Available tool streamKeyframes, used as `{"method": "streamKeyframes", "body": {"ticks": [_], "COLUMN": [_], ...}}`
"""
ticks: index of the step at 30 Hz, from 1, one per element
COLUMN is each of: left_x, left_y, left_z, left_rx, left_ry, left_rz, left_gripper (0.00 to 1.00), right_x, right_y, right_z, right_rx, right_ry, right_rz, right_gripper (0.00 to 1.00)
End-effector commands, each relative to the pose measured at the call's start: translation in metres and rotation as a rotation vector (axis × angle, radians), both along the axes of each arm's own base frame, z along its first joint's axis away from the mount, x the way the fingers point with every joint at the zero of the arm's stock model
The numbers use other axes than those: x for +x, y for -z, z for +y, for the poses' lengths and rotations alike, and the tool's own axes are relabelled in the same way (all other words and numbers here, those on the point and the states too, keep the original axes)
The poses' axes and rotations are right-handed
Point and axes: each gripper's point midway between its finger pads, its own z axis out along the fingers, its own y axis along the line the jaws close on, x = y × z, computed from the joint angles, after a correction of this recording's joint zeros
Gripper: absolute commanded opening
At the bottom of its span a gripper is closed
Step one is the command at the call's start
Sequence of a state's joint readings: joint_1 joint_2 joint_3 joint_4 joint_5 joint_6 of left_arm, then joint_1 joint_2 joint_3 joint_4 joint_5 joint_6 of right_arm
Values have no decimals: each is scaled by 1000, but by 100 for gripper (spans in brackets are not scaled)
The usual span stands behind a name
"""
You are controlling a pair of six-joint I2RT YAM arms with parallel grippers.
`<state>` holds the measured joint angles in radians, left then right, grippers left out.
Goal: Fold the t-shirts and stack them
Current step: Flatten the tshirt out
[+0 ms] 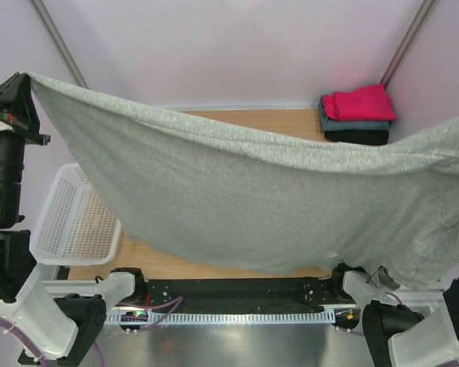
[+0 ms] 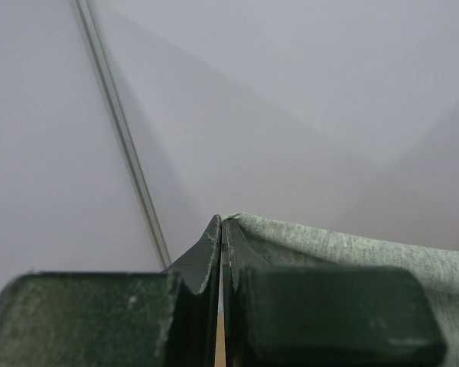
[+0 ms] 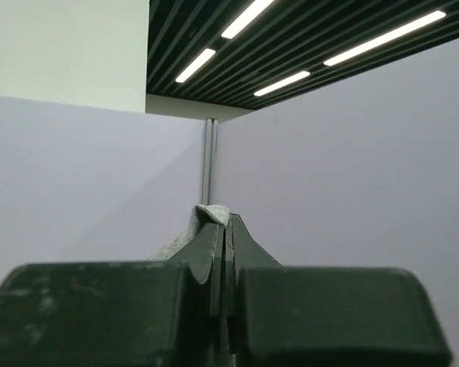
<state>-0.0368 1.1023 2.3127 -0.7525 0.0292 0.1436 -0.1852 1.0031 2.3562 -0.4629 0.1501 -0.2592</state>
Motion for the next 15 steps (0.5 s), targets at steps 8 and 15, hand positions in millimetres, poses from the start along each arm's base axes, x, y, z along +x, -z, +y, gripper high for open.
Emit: {"method": "streamKeyframes", "body": {"ticks": [8, 15], "left_x": [135, 241], "left_y": [85, 190], "left_z": [15, 8], "left_rx": [54, 66], "left_ry": [-111, -85], "left_rz": [262, 518], "left_gripper": [0, 0], "right_x": [205, 342], "right_y": [94, 200], "right_z": [-23, -38], "right_rx": [8, 55], "right_ry": [-65, -128], "right_rz": [367, 645], "right_gripper": [1, 1]}}
